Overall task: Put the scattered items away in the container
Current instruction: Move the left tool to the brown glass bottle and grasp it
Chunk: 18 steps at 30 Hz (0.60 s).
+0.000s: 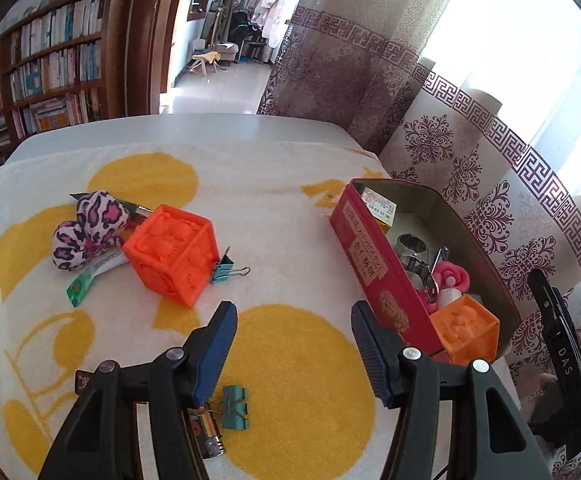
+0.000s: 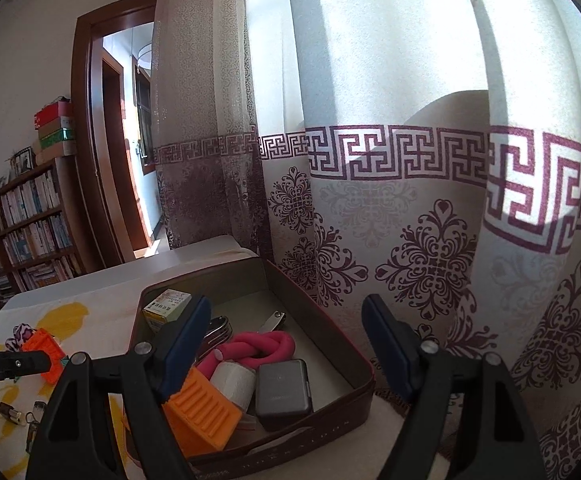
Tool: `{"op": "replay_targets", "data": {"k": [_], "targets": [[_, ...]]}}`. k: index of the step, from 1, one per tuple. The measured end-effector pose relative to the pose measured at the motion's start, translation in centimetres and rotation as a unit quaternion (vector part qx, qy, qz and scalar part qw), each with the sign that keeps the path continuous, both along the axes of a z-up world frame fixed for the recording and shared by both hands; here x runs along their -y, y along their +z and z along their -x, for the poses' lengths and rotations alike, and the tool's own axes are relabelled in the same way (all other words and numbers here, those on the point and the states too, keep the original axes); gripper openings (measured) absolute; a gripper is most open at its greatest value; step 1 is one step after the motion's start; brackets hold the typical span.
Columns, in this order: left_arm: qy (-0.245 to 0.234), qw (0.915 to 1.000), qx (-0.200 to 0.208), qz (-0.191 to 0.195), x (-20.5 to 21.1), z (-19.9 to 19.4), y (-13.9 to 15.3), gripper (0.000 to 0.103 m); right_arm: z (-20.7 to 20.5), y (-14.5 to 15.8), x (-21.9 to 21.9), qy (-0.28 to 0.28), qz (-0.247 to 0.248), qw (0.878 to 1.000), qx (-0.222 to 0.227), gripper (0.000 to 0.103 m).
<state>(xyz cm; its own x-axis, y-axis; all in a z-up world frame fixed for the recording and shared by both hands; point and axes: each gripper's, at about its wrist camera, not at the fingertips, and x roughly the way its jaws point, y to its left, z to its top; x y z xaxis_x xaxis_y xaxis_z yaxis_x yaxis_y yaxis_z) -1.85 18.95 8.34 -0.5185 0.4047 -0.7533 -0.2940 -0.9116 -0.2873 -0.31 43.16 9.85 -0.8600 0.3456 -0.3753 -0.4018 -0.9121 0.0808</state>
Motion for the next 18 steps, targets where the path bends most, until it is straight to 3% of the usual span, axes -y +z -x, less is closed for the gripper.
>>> {"op": "replay_targets", "data": {"k": [9, 13, 18], "targets": [[0.082, 0.9960, 0.018, 0.032, 8.5, -0.7, -3.1, 0.061, 0.9, -0.3, 1.3, 0.005, -0.034, 0.999, 0.015, 0.081], [0.083, 0.9956, 0.026, 0.035, 9.8, -1.2, -4.1, 0.061, 0.9, -0.2, 2.3, 0.003, -0.047, 0.999, 0.022, 0.081], [0.067, 0.9958, 0.022, 0.058, 9.7, -1.9, -5.1, 0.061, -0.8, 0.3, 3.6, 0.015, -0.009, 1.000, 0.006, 0.081]]}}
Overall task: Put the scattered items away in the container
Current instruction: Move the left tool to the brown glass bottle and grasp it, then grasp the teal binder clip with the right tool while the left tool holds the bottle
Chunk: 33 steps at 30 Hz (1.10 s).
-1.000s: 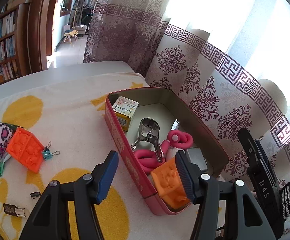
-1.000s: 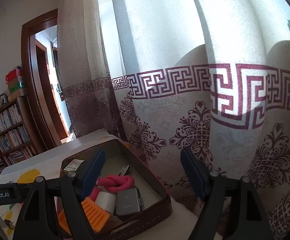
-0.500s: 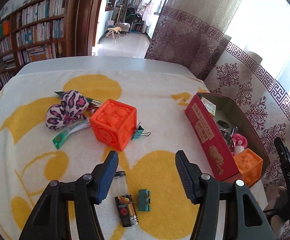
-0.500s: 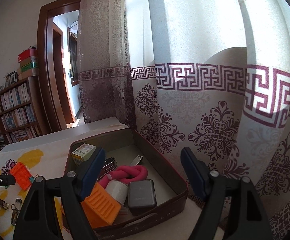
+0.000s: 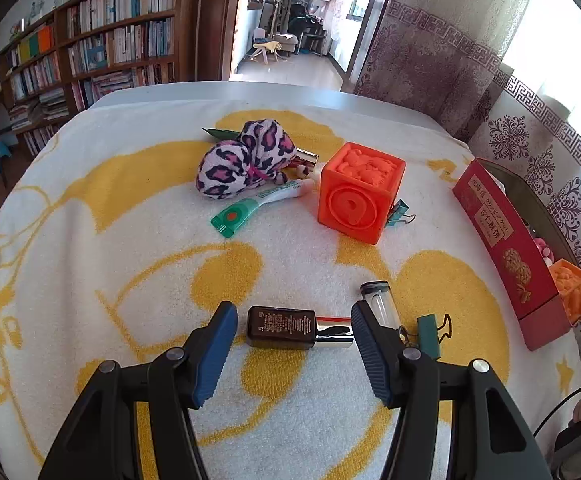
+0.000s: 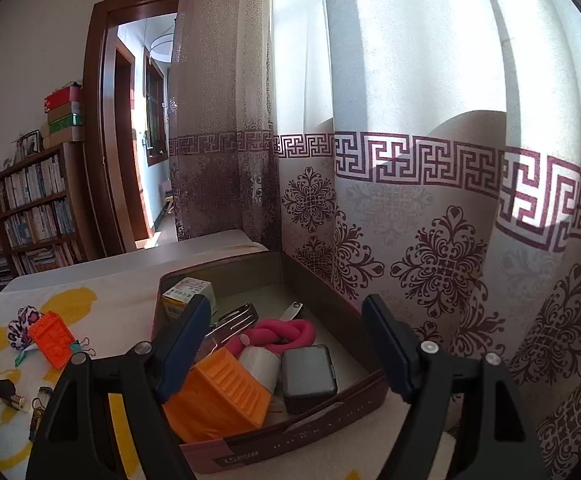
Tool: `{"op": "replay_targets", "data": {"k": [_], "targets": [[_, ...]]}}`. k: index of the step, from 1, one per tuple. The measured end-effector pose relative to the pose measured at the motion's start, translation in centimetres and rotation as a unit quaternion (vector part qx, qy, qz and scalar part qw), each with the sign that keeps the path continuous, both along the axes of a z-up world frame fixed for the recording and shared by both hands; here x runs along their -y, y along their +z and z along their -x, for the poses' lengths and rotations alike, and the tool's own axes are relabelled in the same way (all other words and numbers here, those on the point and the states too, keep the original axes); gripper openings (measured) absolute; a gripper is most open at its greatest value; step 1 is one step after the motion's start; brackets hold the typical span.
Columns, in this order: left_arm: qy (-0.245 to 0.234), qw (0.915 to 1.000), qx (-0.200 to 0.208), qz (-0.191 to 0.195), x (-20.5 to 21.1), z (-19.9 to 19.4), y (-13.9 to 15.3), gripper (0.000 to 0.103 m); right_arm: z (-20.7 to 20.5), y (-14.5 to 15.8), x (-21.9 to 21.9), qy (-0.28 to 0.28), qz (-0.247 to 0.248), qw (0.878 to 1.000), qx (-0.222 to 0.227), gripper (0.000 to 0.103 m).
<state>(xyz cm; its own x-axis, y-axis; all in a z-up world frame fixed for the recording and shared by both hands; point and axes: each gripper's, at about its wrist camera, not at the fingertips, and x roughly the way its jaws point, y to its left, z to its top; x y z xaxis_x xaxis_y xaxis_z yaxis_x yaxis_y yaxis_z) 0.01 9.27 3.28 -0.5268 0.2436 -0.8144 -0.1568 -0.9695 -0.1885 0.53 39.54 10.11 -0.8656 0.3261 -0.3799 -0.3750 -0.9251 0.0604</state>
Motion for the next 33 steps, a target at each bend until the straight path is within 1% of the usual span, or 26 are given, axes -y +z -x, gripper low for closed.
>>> {"op": "replay_targets", "data": {"k": [2, 7, 9, 10, 13, 17, 20, 22, 23, 25, 29, 31, 33], "targets": [[-0.009, 0.9999, 0.008, -0.003, -0.1, 0.0, -0.5, 0.061, -0.2, -0.2, 1.2, 0.012, -0.004, 1.000, 0.004, 0.081], [-0.016, 0.9998, 0.006, -0.009, 0.0, -0.2, -0.7, 0.061, 0.4, -1.0, 3.6, 0.042, -0.024, 0.999, 0.022, 0.081], [-0.016, 0.9997, 0.010, -0.014, 0.2, -0.1, -0.8, 0.071, 0.6, -1.3, 3.9, 0.048, -0.031, 0.998, 0.025, 0.081], [-0.016, 0.9996, 0.010, -0.019, 0.3, -0.1, -0.8, 0.072, 0.7, -1.4, 4.0, 0.048, -0.035, 0.998, 0.027, 0.081], [-0.018, 0.9996, 0.008, -0.022, 0.2, -0.2, -1.0, 0.072, 0.9, -1.8, 4.2, 0.055, -0.038, 0.997, 0.035, 0.081], [-0.020, 0.9998, -0.002, -0.002, -0.3, 0.0, -1.3, 0.072, 1.1, -2.0, 4.4, 0.062, -0.040, 0.996, 0.039, 0.081], [-0.020, 0.9995, -0.011, 0.022, -0.8, 0.2, -1.6, 0.072, 1.1, -2.0, 4.5, 0.064, -0.041, 0.996, 0.039, 0.081], [-0.020, 0.9991, -0.014, 0.034, -1.1, 0.3, -1.6, 0.069, 1.0, -2.0, 4.6, 0.066, -0.043, 0.996, 0.038, 0.081], [-0.020, 0.9990, -0.016, 0.036, -1.1, 0.3, -1.6, 0.063, 1.0, -2.0, 4.6, 0.067, -0.044, 0.996, 0.037, 0.081], [-0.018, 0.9993, -0.016, 0.028, -0.7, 0.2, -1.5, 0.063, 1.0, -2.0, 4.8, 0.070, -0.045, 0.996, 0.037, 0.081], [-0.003, 0.9998, -0.019, 0.007, 0.6, -0.2, -1.2, 0.063, 0.9, -1.8, 5.3, 0.098, -0.023, 0.994, 0.052, 0.081], [0.005, 0.9997, -0.024, 0.000, 1.2, -0.4, -0.8, 0.063, 0.9, -1.8, 6.2, 0.132, -0.002, 0.989, 0.068, 0.081], [0.013, 0.9995, -0.029, -0.007, 1.7, -0.5, -0.4, 0.063, 1.2, -2.0, 7.5, 0.171, 0.017, 0.981, 0.090, 0.081]]}}
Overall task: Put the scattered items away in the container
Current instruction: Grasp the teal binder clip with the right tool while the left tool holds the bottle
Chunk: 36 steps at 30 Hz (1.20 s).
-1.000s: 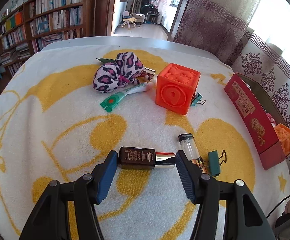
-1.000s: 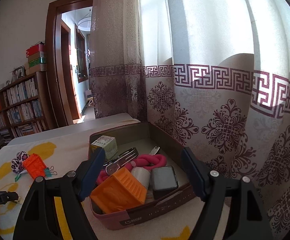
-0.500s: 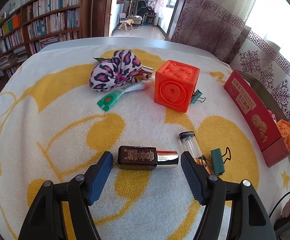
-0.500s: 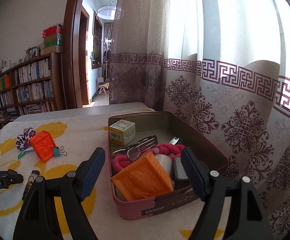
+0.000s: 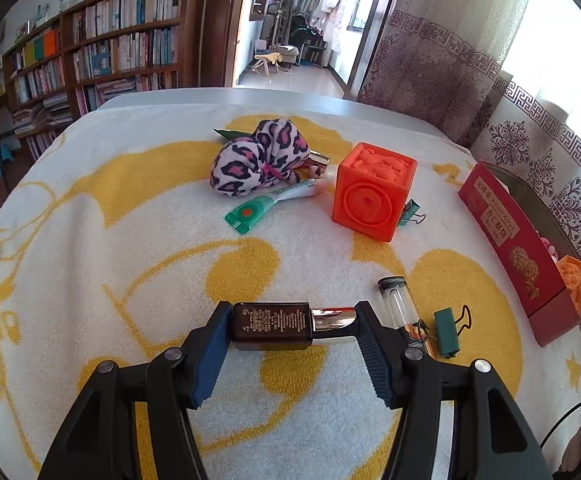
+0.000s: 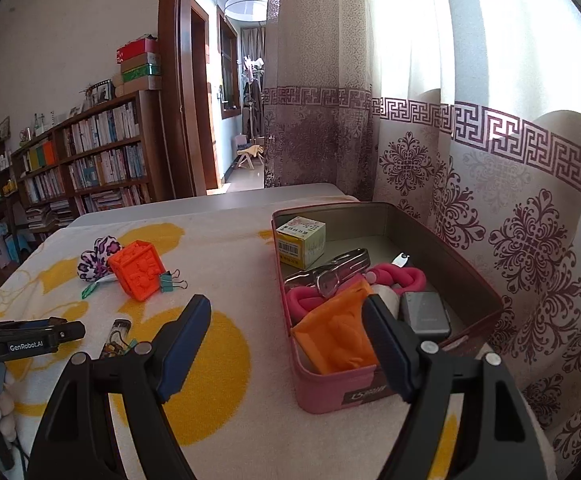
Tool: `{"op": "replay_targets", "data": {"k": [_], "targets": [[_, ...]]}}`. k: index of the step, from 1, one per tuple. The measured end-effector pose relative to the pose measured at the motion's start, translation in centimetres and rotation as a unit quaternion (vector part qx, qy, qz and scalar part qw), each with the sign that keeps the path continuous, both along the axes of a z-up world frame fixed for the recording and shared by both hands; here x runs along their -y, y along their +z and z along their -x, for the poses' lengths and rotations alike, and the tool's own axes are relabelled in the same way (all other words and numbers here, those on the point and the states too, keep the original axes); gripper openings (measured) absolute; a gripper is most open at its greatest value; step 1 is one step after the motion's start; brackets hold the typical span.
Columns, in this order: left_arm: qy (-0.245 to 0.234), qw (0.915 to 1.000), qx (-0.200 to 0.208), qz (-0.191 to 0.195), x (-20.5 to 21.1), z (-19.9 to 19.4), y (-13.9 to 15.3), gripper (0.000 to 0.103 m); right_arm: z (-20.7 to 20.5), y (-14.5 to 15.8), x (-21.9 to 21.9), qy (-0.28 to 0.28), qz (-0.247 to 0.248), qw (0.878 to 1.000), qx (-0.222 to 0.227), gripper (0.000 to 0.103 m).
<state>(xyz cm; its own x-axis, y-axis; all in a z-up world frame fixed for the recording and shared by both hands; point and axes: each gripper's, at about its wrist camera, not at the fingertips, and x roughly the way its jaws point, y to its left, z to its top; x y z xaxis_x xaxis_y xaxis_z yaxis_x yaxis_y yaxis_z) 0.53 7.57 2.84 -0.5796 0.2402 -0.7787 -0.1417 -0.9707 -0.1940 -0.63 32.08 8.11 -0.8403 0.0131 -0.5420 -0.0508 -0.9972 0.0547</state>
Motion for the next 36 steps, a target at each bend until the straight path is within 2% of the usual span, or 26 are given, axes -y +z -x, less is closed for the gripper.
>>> {"op": "replay_targets", "data": {"k": [3, 7, 11, 13, 15, 17, 20, 23, 27, 31, 36], "targets": [[0.012, 0.9999, -0.011, -0.005, 0.5, -0.3, 0.6, 0.063, 0.8, -0.7, 2.5, 0.043, 0.005, 0.998, 0.040, 0.081], [0.021, 0.9995, -0.023, -0.010, 1.0, -0.6, 1.3, 0.063, 1.1, -0.6, 5.3, 0.072, -0.015, 0.996, 0.045, 0.081], [0.021, 0.9993, -0.021, -0.022, 1.1, -0.8, 1.4, 0.063, 2.1, -1.8, 8.7, 0.137, -0.057, 0.986, 0.079, 0.081], [0.016, 0.9993, -0.022, -0.026, 1.0, -1.1, 1.5, 0.063, 2.8, -2.7, 9.6, 0.157, -0.051, 0.981, 0.102, 0.081], [0.012, 0.9992, -0.023, -0.030, 1.0, -1.2, 1.6, 0.063, 3.7, -3.5, 10.0, 0.171, -0.036, 0.977, 0.125, 0.075], [0.014, 0.9991, -0.021, -0.034, 1.1, -1.2, 1.5, 0.063, 4.7, -4.5, 10.1, 0.175, -0.015, 0.972, 0.154, 0.061], [0.021, 0.9988, -0.015, -0.042, 1.4, -1.1, 1.4, 0.063, 6.3, -5.9, 9.8, 0.172, 0.017, 0.966, 0.191, 0.058], [0.023, 0.9986, -0.013, -0.045, 1.4, -1.0, 1.3, 0.063, 6.7, -6.1, 10.0, 0.179, 0.031, 0.963, 0.201, 0.058], [0.019, 0.9989, -0.012, -0.041, 1.1, -1.1, 1.1, 0.063, 7.1, -6.1, 11.0, 0.177, 0.008, 0.965, 0.195, 0.058], [0.019, 0.9991, -0.009, -0.037, 1.0, -1.0, 0.9, 0.063, 7.5, -6.3, 10.5, 0.177, 0.026, 0.964, 0.195, 0.057], [0.020, 0.9992, -0.005, -0.034, 0.9, -1.0, 0.7, 0.063, 7.4, -6.0, 9.3, 0.161, 0.043, 0.968, 0.189, 0.042]]}}
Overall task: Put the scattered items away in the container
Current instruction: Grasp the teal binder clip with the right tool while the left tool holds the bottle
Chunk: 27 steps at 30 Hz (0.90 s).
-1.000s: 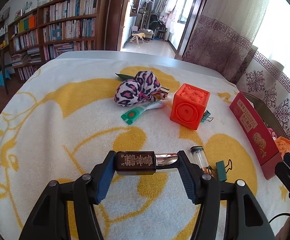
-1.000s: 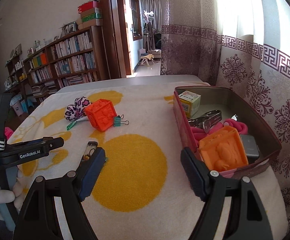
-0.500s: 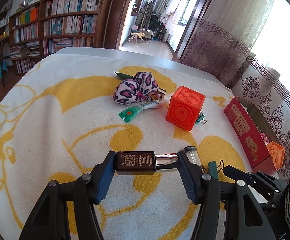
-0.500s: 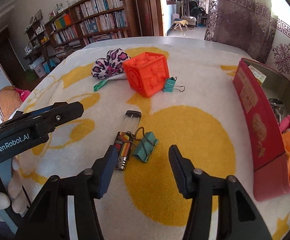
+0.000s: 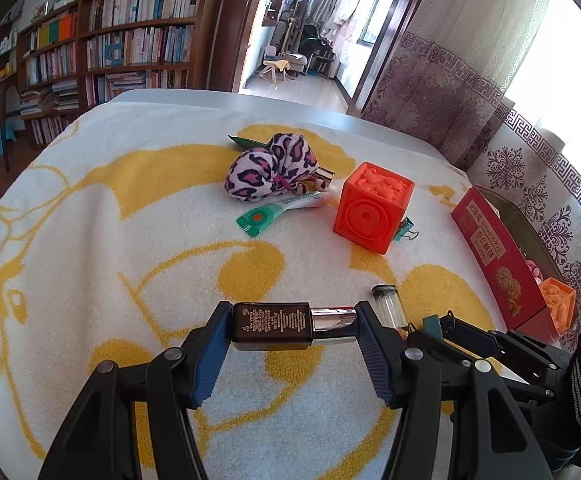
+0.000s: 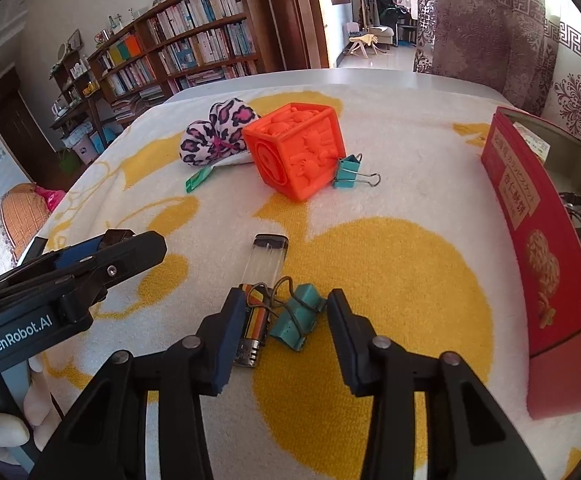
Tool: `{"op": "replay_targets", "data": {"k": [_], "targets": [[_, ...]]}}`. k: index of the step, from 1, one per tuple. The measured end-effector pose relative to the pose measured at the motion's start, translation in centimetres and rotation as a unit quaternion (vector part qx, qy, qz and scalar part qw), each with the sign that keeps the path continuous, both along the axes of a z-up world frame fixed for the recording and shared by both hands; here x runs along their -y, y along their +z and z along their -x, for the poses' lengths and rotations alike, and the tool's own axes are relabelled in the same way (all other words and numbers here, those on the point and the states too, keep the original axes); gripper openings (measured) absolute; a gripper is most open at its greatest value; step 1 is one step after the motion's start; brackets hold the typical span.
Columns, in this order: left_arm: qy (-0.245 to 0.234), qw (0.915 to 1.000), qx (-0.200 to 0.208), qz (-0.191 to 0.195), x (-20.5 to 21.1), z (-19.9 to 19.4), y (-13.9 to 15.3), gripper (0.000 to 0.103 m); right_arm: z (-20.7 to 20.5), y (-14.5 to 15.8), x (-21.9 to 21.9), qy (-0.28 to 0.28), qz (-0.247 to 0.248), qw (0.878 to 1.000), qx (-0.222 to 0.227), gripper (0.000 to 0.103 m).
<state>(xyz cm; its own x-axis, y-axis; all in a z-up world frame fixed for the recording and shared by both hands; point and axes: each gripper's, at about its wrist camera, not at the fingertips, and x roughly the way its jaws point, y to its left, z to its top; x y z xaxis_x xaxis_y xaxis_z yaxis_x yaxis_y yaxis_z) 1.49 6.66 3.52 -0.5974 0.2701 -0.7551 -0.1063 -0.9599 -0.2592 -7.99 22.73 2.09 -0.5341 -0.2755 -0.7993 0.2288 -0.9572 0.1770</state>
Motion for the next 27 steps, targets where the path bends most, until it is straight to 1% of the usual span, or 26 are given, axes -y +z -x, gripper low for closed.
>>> {"op": "replay_targets", "data": {"k": [4, 6, 12, 14, 15, 16, 17, 20, 22, 27], "targets": [[-0.004, 1.0000, 0.004, 0.002, -0.3, 0.1, -0.2, 0.063, 0.2, -0.1, -1.2, -0.020, 0.005, 1.000, 0.000, 0.041], [-0.007, 1.0000, 0.003, 0.005, -0.4, 0.0, -0.2, 0.063, 0.1, -0.1, -1.3, -0.025, -0.003, 1.000, -0.005, 0.041], [-0.009, 0.9999, 0.003, 0.005, -0.4, -0.1, -0.2, 0.063, -0.2, -0.2, -0.8, -0.021, -0.026, 0.999, -0.017, 0.041], [-0.010, 0.9999, 0.002, 0.003, -0.4, -0.1, -0.1, 0.063, -0.2, -0.1, -1.0, -0.023, -0.020, 0.999, -0.019, 0.041], [-0.011, 0.9999, 0.001, 0.003, -0.4, -0.2, -0.1, 0.063, -0.2, 0.0, -1.2, -0.025, -0.012, 0.999, -0.020, 0.040], [-0.012, 0.9999, 0.001, 0.002, -0.5, -0.2, -0.1, 0.063, -0.2, 0.1, -1.3, -0.028, -0.009, 0.999, -0.022, 0.031], [-0.012, 0.9999, 0.000, 0.001, -0.5, -0.2, 0.0, 0.063, -0.2, 0.2, -1.5, -0.032, -0.009, 0.999, -0.023, 0.025], [-0.016, 0.9999, -0.001, 0.001, -0.7, -0.3, 0.0, 0.063, 0.2, -0.2, -2.0, -0.041, -0.003, 0.999, -0.010, 0.025], [-0.018, 0.9998, -0.001, 0.000, -0.7, -0.3, 0.0, 0.063, 0.2, -0.2, -2.1, -0.042, -0.001, 0.999, -0.011, 0.025], [-0.018, 0.9998, -0.001, -0.001, -0.8, -0.4, 0.1, 0.063, 0.0, 0.0, -1.7, -0.028, 0.000, 1.000, -0.012, 0.025]]}}
